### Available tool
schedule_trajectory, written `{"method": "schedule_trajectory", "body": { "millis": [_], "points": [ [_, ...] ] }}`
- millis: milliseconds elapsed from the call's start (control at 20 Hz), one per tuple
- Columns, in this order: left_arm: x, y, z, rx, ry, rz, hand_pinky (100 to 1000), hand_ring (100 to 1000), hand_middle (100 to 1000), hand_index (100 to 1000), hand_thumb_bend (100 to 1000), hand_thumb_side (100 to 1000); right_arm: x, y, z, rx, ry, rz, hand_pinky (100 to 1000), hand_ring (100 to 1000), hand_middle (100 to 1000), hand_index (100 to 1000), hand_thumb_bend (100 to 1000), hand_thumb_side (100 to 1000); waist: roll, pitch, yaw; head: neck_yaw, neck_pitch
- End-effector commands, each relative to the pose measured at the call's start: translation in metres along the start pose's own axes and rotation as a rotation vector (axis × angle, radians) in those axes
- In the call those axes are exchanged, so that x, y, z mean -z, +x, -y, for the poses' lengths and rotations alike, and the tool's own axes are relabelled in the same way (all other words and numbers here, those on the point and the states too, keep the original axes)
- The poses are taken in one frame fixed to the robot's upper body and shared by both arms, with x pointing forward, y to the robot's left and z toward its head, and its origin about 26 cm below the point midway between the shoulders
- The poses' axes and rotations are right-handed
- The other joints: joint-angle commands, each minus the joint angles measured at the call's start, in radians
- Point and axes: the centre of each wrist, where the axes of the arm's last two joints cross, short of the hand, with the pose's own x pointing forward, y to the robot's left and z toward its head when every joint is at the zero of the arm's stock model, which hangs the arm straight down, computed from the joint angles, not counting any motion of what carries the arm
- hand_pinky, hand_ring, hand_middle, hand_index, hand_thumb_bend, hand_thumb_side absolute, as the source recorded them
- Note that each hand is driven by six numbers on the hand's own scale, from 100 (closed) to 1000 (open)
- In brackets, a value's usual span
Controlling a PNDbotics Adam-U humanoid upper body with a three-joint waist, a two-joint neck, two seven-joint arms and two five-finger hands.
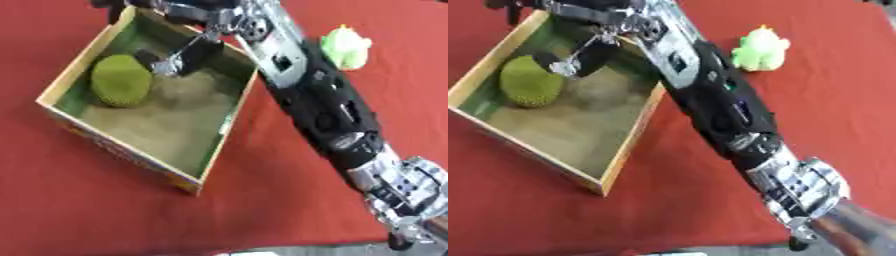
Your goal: Pick up objects on the table and place them in the box.
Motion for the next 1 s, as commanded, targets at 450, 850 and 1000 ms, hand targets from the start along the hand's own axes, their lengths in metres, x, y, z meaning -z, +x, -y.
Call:
{"method": "schedule_trajectory", "body": {
  "millis": [450,850,1000],
  "points": [
    [0.0,0.006,-0.011,0.069,-0.016,0.007,831,784,701,872,220,609,-0.135,-0.004,0.069,-0.123,-0.021,-0.264,980,1000,800,1000,100,109,0.007,-0.024,-0.04,0.042,-0.038],
    [-0.005,0.007,-0.016,0.101,-0.015,-0.004,832,784,702,872,206,618,-0.204,-0.017,0.048,-0.193,0.119,-0.448,975,1000,828,1000,100,143,0.021,-0.007,-0.042,0.071,-0.086],
    [-0.006,0.007,-0.017,0.109,-0.014,-0.007,832,784,702,872,201,623,-0.22,-0.025,0.041,-0.195,0.14,-0.497,980,1000,828,1000,100,154,0.027,-0.004,-0.036,0.08,-0.094]
  ]
}}
